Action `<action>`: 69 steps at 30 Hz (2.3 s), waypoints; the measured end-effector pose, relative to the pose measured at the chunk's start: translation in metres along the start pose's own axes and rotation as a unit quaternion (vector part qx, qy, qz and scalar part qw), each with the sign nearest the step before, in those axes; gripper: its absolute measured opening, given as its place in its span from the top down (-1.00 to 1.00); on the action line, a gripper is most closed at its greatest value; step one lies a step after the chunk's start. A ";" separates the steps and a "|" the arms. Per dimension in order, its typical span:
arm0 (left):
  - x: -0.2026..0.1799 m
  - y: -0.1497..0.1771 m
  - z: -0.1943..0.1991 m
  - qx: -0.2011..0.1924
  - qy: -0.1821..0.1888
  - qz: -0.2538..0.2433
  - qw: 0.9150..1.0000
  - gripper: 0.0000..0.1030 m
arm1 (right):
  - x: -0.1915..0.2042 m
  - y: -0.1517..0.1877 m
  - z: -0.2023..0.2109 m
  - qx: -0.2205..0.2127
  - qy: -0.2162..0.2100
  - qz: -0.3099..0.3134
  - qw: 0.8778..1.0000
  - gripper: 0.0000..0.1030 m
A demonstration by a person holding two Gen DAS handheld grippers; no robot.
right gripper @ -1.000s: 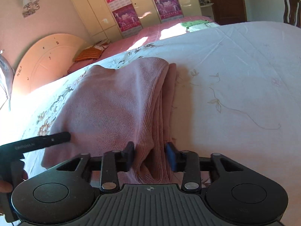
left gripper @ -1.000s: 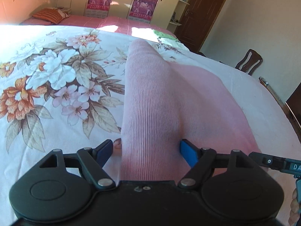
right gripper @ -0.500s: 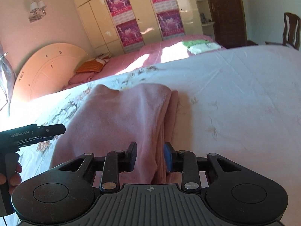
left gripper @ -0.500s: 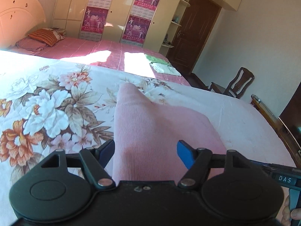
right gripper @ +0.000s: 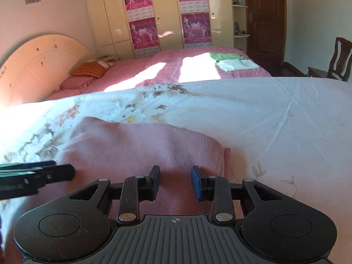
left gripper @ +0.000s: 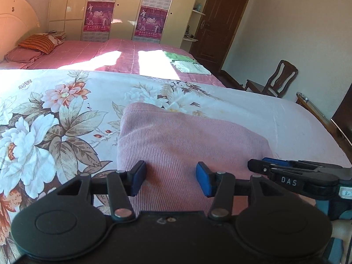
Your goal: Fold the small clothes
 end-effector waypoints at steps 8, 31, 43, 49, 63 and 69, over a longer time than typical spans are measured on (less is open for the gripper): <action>-0.006 -0.001 0.032 -0.034 -0.007 0.000 0.999 0.02 | -0.004 -0.003 0.021 -0.014 -0.018 -0.019 1.000 0.39; -0.025 0.076 0.078 0.008 -0.059 -0.037 0.998 -0.27 | 0.032 0.076 0.097 0.015 -0.035 0.011 0.999 0.25; -0.032 0.082 0.087 0.041 -0.069 -0.019 0.997 -0.35 | 0.034 0.088 0.114 0.021 -0.045 0.006 0.999 -0.11; -0.035 0.082 0.097 0.041 -0.080 -0.017 0.996 -0.39 | 0.033 0.085 0.130 0.000 -0.058 -0.001 0.998 -0.21; -0.042 0.092 0.104 0.045 -0.097 -0.028 0.994 -0.45 | 0.019 0.101 0.126 0.026 -0.029 0.002 0.999 0.08; -0.039 0.096 0.102 0.048 -0.095 -0.019 0.994 -0.45 | 0.012 0.111 0.124 0.037 -0.033 -0.004 0.999 0.49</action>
Point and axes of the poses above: each gripper's, at about its wrist camera, not at the fingertips, and z roughly against the way its jaws point, x to its left, y to its underside, the point moved 5 cm from there along -z, roughly the way its jaws point, and after that the axes turned 2 degrees about -z, right-handed, at the moved point
